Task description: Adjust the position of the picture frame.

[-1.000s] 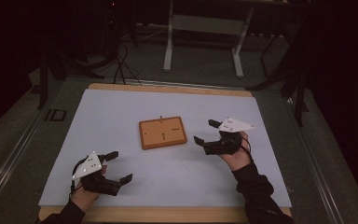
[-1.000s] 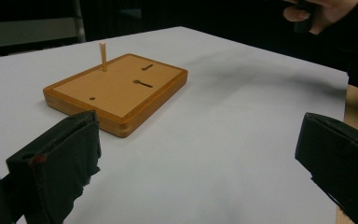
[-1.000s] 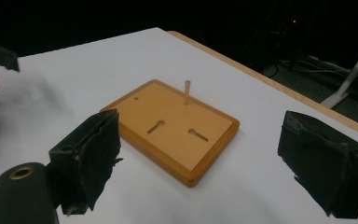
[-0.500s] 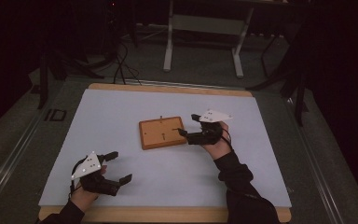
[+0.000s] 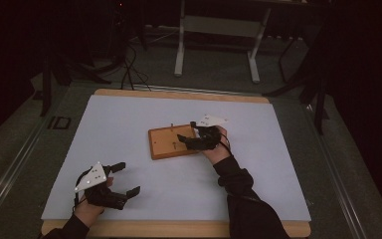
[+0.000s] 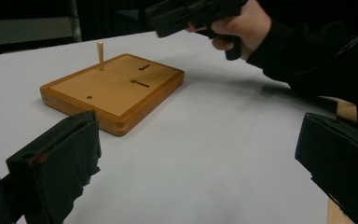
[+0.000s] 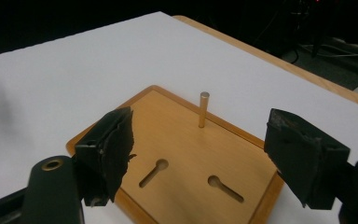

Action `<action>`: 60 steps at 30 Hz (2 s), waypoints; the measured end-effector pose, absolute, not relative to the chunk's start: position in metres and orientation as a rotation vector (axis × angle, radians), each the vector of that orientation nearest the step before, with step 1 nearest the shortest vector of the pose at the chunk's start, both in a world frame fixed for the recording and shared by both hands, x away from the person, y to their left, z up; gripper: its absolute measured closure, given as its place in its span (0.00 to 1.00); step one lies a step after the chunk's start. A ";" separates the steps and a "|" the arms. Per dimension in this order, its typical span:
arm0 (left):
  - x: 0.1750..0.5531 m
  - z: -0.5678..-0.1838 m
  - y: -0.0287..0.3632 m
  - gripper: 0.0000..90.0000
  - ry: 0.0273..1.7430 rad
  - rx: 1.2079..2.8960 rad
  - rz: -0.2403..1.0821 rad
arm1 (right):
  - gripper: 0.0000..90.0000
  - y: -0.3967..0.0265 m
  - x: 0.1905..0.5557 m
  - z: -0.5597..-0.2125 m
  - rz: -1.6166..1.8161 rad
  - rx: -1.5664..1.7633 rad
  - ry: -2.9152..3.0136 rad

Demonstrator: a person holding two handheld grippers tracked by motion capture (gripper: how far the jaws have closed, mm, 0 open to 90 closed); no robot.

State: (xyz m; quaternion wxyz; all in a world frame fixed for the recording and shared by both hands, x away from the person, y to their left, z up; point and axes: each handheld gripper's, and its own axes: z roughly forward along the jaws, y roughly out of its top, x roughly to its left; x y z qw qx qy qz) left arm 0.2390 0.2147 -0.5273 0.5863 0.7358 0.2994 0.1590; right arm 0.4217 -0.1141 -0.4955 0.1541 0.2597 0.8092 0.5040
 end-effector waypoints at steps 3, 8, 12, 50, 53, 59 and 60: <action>0.238 -0.528 0.215 0.01 0.695 1.719 0.368 | 0.28 -0.109 0.427 -0.501 1.447 0.749 2.329; 0.238 -0.527 0.215 0.01 0.696 1.710 0.368 | 0.32 -0.102 0.433 -0.507 1.431 0.750 2.344; 0.237 -0.527 0.216 0.01 0.702 1.706 0.364 | 0.33 -0.091 0.440 -0.513 1.419 0.751 2.356; 0.234 -0.529 0.218 0.01 0.710 1.706 0.363 | 0.89 -0.046 0.472 -0.531 1.180 0.875 2.433; 0.234 -0.529 0.218 0.01 0.703 1.711 0.368 | 0.94 -0.047 0.474 -0.531 1.205 0.943 2.424; 0.234 -0.529 0.219 0.01 0.707 1.715 0.371 | 0.94 -0.047 0.472 -0.531 1.217 0.971 2.404; 0.234 -0.529 0.219 0.01 0.707 1.714 0.370 | 0.94 -0.047 0.472 -0.531 1.214 0.970 2.403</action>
